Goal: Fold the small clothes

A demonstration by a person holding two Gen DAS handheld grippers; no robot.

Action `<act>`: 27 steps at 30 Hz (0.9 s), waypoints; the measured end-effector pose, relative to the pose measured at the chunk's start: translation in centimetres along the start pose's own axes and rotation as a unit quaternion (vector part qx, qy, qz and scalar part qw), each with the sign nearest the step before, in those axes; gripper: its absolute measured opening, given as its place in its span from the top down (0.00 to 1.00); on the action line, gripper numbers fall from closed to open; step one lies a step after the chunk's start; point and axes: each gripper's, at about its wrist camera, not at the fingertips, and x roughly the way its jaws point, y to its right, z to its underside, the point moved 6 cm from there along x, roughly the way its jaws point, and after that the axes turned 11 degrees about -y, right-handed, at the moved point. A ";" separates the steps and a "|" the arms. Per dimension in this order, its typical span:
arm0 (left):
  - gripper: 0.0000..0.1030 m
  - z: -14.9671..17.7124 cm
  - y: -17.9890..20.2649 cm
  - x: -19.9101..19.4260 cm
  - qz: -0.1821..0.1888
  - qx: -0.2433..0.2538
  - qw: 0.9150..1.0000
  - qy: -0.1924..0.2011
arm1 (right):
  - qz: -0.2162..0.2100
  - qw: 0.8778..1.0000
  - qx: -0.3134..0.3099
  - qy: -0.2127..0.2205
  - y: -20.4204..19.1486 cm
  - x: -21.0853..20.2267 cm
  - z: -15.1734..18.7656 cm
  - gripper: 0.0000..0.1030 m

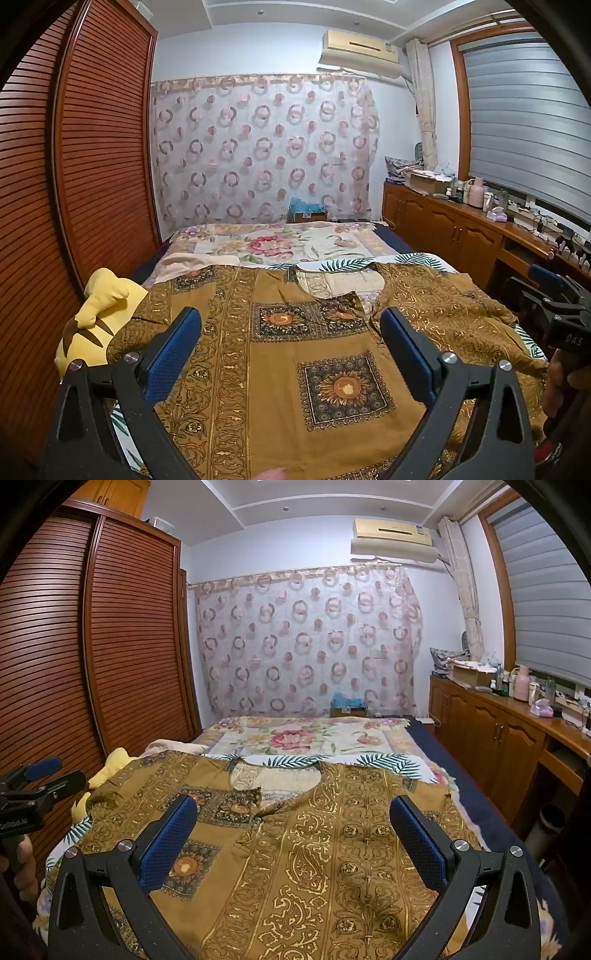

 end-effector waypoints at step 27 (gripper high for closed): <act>0.05 -0.1 0.2 -0.2 -0.002 0.003 1.000 0.003 | 0.000 1.000 0.000 -0.001 -0.1 0.0 0.0 0.00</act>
